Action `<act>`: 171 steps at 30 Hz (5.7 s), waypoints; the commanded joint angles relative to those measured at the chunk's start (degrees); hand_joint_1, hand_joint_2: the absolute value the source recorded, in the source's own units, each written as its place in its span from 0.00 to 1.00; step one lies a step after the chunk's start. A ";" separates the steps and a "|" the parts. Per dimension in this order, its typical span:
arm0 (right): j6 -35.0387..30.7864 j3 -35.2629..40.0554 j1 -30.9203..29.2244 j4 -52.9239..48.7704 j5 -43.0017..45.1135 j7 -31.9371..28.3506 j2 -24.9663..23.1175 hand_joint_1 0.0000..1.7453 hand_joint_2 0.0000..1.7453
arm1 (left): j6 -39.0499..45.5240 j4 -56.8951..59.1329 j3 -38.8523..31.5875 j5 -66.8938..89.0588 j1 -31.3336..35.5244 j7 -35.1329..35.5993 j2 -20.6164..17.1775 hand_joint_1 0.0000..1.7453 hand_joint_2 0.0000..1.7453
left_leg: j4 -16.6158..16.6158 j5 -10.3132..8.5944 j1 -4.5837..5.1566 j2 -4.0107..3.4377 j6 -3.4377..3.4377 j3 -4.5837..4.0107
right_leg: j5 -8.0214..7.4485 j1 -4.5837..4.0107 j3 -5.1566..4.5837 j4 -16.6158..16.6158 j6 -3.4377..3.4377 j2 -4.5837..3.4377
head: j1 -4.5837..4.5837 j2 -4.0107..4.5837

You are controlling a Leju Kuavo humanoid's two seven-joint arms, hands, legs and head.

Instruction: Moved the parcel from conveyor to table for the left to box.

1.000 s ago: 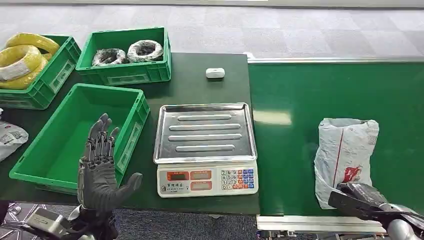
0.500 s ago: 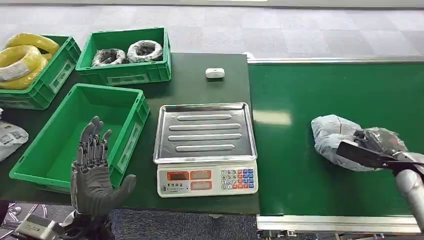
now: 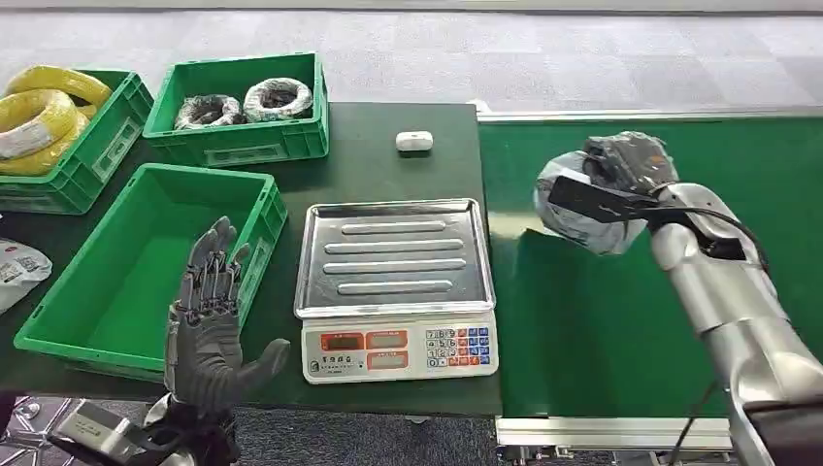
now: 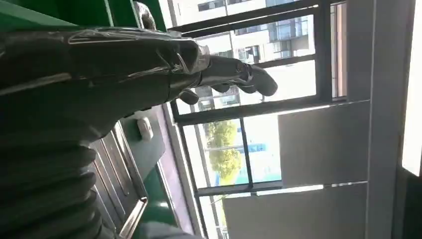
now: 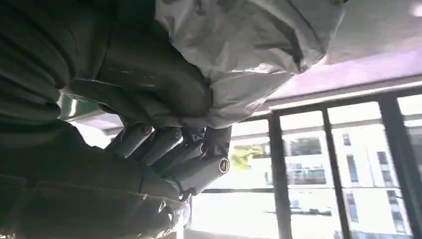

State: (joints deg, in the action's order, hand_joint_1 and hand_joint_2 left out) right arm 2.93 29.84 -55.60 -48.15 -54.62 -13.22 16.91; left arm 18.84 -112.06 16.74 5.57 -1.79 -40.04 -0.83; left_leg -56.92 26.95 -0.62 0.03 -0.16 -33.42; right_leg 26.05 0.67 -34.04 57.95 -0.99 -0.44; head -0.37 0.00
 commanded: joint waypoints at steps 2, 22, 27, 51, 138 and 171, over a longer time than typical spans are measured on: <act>0.45 11.29 -9.56 8.90 -1.57 1.75 -23.60 1.00 1.00 | -2.72 6.97 0.77 1.12 4.15 0.04 3.61 0.00 1.00 | 0.11 0.08 0.07 -0.65 -0.04 0.24 | -0.07 0.05 -0.04 0.02 0.09 -0.61 | 0.00 0.00; 2.48 22.31 -8.50 16.55 1.34 -2.43 -36.91 1.00 1.00 | -6.61 5.80 -2.31 3.85 4.90 0.17 7.84 0.00 1.00 | 0.03 0.02 -0.01 -0.02 -0.04 -0.01 | 0.07 -0.04 -0.06 0.04 0.07 0.00 | 0.02 0.00; 1.61 28.75 -7.09 18.62 10.33 -3.09 -36.91 1.00 1.00 | -4.55 5.93 -1.24 3.37 5.68 0.04 7.12 0.00 1.00 | 0.15 0.02 -0.03 0.01 -0.05 0.15 | 0.07 -0.06 0.12 -0.09 0.10 0.05 | 0.04 0.00; -6.14 18.87 -11.19 19.19 15.07 -5.49 -36.41 0.00 0.00 | 0.28 6.32 0.36 3.60 6.60 0.04 8.18 0.00 1.00 | 0.05 0.01 -0.03 0.11 -0.04 0.06 | 0.08 -0.06 0.06 -0.03 0.09 0.15 | 0.04 0.00; 4.97 -0.75 47.49 -60.26 22.42 -26.21 -20.27 0.00 1.00 | -20.46 89.63 29.64 73.84 64.27 31.67 9.99 0.95 1.00 | 0.21 0.01 0.00 0.12 -0.17 0.98 | -0.06 -0.03 0.98 -0.18 0.22 0.09 | 0.02 0.00; 8.46 -3.76 47.53 -58.64 22.17 -21.57 -22.86 0.00 1.00 | -15.37 88.88 -5.74 84.42 77.09 52.04 -16.61 0.90 1.00 | 0.05 0.04 -0.13 -0.11 -0.19 0.12 | 0.04 -0.16 0.02 0.04 0.25 -0.09 | 0.07 0.00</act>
State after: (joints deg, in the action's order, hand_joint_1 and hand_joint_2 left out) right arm 10.82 26.55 -6.06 -109.70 -32.41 -35.43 -5.57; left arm 4.20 -39.02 11.39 89.74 71.40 10.82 -13.57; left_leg -56.90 26.96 -0.73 0.04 -0.35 -33.40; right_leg 26.09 0.53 -34.07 58.02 -0.78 -0.42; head -0.31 0.00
